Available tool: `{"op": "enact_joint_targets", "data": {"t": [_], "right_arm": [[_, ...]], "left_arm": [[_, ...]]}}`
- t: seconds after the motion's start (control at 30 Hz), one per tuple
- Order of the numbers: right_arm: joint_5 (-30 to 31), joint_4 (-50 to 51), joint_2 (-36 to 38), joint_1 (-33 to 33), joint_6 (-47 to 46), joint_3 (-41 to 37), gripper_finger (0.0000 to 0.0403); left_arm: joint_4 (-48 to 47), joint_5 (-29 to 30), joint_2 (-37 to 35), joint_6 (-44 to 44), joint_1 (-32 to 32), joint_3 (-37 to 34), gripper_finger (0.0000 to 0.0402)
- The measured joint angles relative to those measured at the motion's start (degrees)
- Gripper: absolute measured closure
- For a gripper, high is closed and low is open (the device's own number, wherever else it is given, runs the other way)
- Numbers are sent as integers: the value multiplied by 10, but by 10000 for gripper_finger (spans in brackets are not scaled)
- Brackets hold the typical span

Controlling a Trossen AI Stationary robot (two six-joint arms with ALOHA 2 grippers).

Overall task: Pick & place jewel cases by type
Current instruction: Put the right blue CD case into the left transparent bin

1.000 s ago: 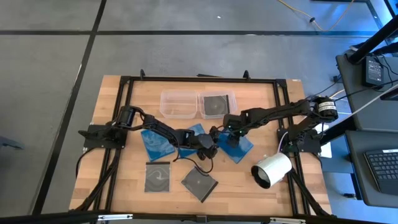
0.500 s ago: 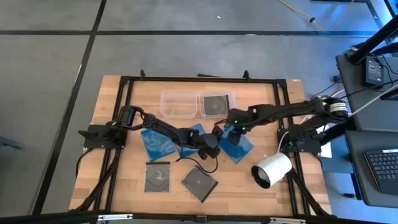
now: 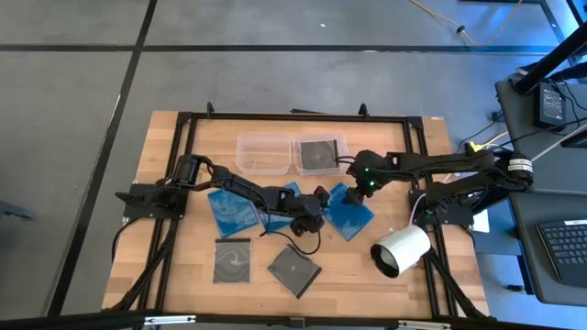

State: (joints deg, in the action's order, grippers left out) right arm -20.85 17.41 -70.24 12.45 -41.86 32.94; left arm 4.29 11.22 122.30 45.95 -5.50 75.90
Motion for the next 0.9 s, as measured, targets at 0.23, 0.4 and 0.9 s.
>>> {"op": "enact_joint_targets", "data": {"t": [0.23,0.4,0.9], "right_arm": [[-2,-26,-1,37,-14,-63,147],[18,-30,-1,66,-13,-80,147],[-22,-99,-59,82,-30,-100,147]], "left_arm": [[2,-7,0,-2,1,0,105],[25,-8,13,12,5,1,105],[56,-6,30,18,12,1,105]]}}
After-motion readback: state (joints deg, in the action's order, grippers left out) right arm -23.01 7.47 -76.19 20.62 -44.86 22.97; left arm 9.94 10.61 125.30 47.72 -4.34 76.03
